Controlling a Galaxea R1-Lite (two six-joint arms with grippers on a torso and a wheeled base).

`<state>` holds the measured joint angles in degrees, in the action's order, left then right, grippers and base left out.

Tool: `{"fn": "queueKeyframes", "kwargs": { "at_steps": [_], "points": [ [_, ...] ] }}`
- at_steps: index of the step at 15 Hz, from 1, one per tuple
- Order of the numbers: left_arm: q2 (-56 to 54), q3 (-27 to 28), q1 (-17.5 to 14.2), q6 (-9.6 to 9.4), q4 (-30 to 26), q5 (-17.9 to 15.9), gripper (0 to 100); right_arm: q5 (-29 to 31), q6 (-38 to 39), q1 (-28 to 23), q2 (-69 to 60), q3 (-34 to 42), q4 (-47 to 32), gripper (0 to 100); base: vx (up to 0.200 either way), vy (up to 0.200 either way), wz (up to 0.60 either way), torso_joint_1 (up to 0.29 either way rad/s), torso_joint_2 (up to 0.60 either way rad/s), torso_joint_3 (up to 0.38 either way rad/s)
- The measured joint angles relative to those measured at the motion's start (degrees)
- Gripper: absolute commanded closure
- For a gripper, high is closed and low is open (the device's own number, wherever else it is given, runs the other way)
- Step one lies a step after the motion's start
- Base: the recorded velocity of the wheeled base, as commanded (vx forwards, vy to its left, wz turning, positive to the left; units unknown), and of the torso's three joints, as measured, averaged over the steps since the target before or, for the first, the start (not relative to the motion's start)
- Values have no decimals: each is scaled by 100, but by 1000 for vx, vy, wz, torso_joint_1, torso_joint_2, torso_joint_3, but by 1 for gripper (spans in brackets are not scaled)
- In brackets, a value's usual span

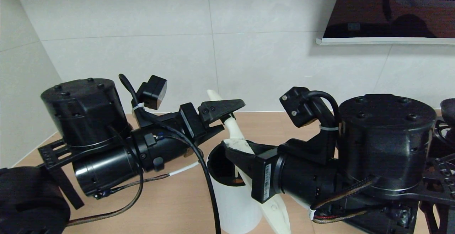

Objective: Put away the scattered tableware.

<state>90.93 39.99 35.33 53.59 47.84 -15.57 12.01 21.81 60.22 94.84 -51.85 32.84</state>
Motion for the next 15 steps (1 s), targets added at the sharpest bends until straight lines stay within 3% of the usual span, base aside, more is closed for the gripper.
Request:
{"fn": "queueKeyframes", "kwargs": {
  "at_steps": [6, 7, 15],
  "points": [
    [83, -11, 0, -5, -2, 11, 0, 4, 0, 35, 9, 9, 0, 100, 0, 0, 0, 0, 0, 0],
    [99, -11, 0, -9, -2, 13, 100, 2, 0, 52, 9, 15, 2, 100, 0, 0, 0, 0, 0, 0],
    [157, 11, 2, -9, -2, 2, 100, 9, 0, 74, 6, 48, -5, 100, 0, 0, 0, 0, 0, 0]
  ]
}}
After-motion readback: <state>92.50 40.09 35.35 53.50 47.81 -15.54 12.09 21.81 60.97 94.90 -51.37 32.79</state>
